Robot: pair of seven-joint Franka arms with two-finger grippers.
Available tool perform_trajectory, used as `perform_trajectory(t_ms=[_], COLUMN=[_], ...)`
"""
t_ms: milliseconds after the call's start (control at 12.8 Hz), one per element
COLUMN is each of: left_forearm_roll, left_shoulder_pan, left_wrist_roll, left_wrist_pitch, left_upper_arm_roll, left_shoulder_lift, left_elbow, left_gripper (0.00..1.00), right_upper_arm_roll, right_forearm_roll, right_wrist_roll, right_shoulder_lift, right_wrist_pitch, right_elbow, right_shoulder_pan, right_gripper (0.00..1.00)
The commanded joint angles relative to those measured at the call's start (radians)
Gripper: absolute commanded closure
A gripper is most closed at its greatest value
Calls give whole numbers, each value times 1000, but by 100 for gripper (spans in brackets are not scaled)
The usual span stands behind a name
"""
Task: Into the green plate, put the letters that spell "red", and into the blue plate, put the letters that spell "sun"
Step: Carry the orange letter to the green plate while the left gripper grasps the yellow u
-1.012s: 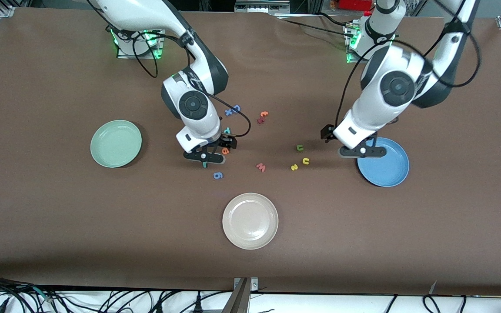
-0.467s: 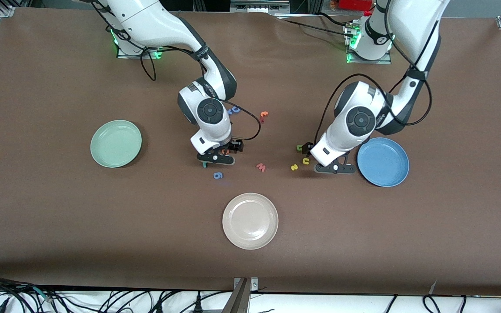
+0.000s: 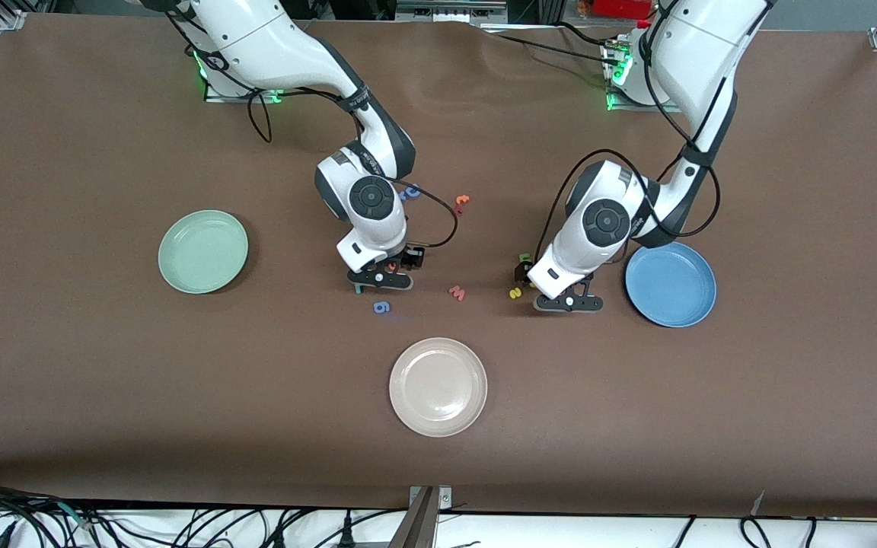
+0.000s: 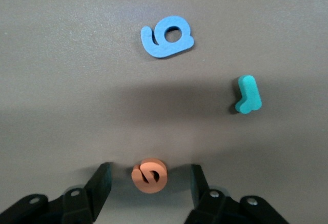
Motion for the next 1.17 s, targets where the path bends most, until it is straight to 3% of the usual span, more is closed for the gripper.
perform_trajectory(t_ms=[0, 467, 700, 1090], left_forearm_roll=[-5, -2, -2, 32], left_shoulder_pan=[-22, -44, -45, -44], left_wrist_roll=[-11, 3, 3, -10], left_wrist_pitch=[13, 1, 5, 7], left_upper_arm_roll=[18, 18, 18, 18], left_shoulder_lift=[17, 3, 6, 6], left_elbow=[13, -42, -54, -45], left_gripper=[3, 4, 8, 13], right_upper_arm_roll=[-12, -12, -26, -136], right_forearm_roll=[-20, -26, -26, -19], right_wrist_roll=[17, 8, -9, -258], right_shoulder_lift=[-1, -4, -34, -174], right_wrist_pitch=[20, 16, -18, -277], right_elbow=[-10, -9, -4, -10], right_shoulder_pan=[14, 11, 6, -6], right_gripper=[36, 84, 87, 87])
